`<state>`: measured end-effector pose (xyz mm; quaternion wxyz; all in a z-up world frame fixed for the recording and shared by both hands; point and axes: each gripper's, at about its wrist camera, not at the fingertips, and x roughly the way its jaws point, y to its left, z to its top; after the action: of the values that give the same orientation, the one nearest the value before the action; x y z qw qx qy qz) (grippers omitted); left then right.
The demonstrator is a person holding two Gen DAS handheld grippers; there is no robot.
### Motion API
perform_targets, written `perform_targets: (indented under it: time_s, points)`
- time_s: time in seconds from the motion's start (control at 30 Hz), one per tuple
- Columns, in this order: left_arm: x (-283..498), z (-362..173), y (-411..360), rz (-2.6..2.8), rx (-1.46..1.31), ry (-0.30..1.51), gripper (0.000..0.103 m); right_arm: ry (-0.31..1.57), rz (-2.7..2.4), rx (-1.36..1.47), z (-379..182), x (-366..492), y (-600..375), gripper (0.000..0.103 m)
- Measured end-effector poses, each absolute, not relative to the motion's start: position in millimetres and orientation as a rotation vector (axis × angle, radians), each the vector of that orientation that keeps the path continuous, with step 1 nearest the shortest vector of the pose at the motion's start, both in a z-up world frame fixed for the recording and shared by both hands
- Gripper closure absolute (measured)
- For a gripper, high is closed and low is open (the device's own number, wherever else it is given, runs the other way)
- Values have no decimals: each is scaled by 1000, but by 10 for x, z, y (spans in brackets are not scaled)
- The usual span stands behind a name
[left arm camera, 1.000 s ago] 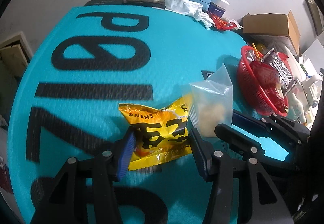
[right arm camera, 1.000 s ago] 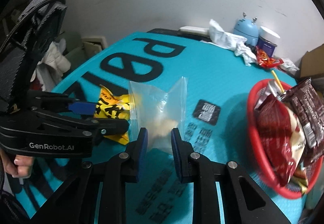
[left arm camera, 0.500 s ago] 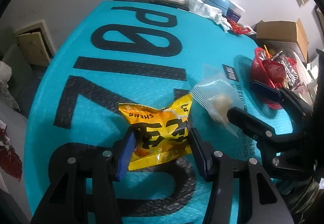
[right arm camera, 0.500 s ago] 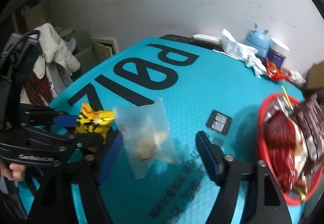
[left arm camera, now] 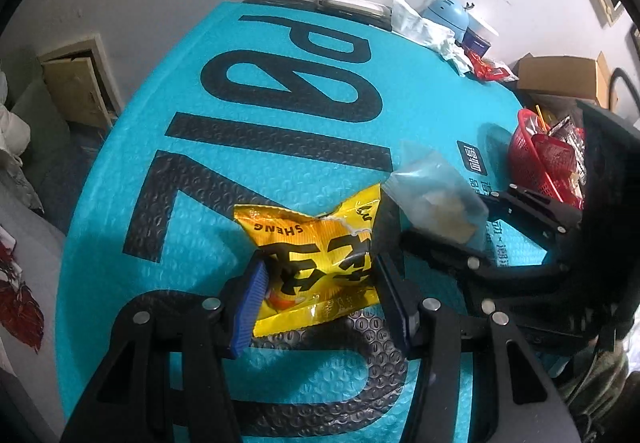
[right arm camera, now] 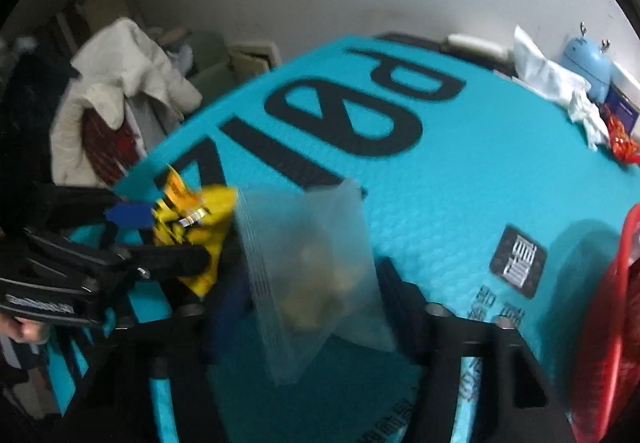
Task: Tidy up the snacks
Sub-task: 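Lift both bags and carry them over the red basket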
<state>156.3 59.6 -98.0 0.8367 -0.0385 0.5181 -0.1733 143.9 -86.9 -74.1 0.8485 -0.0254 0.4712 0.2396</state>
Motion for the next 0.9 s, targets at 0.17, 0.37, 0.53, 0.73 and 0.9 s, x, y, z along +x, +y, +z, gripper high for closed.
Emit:
perform_targets:
  time_s: [0.17, 0.37, 0.53, 0.73, 0.9]
  points:
    - [1481, -977, 567, -383, -94, 1099, 51, 1009, 521, -50, -708, 1295, -866, 64]
    - [1283, -963, 533, -401, -107, 1111, 51, 1026, 494, -27, -677, 1082, -944, 64]
    - [1076, -939, 453, -425, -93, 1118, 51, 1027, 466, -17, -631, 884, -1036, 64]
    - [841, -891, 339, -463, -78, 1117, 51, 1020, 431, 4, -559, 603, -1171, 64]
    - [691, -833, 243, -490, -75, 1103, 51, 1019, 413, 29, -499, 413, -1267, 64]
